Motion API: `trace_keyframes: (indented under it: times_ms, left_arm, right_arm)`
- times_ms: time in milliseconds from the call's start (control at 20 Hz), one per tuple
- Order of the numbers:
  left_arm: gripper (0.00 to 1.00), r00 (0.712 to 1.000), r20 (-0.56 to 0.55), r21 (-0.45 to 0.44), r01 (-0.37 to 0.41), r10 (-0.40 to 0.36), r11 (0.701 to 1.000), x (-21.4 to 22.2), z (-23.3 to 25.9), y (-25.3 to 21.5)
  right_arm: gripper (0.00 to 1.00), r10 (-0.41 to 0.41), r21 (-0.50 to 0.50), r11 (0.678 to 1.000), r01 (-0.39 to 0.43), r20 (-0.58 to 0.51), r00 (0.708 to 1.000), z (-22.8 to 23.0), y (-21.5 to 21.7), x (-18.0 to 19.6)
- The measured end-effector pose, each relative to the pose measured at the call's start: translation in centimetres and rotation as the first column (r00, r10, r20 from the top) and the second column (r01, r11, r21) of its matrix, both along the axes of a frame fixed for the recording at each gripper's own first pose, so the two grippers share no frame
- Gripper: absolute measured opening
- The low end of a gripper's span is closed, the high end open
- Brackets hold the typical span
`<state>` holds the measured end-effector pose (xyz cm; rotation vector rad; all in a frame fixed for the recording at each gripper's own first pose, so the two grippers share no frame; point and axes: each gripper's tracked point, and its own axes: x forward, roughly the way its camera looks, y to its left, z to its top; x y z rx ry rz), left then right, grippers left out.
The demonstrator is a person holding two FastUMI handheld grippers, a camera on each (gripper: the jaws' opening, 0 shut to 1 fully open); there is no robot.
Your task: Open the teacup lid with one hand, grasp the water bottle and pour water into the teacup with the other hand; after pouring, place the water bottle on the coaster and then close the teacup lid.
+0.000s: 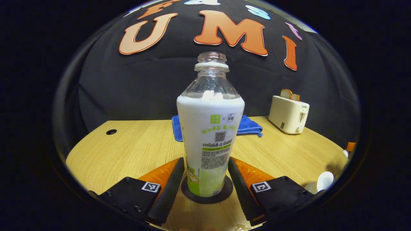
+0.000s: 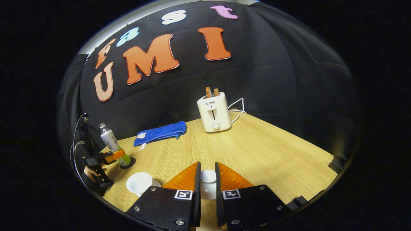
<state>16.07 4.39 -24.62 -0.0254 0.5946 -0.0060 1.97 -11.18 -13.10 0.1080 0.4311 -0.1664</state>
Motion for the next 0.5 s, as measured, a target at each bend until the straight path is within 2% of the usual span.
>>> trace_keyframes:
  times_ms: [250, 500]
  left_arm:
    - [0.87, 1.000, 0.023, 0.024, -0.003, 0.003, 1.000, -3.6, 1.5, 0.4]
    - [0.87, 0.988, 0.148, 0.020, -0.035, 0.031, 0.999, -7.8, 5.8, 0.7]
  right_arm:
    - [0.19, 0.026, -0.012, 1.000, -0.026, 0.002, 1.000, 0.0, 1.4, 0.2]
    - [0.19, 0.116, -0.007, 0.993, -0.116, 0.041, 0.992, 1.0, 6.1, 0.6]
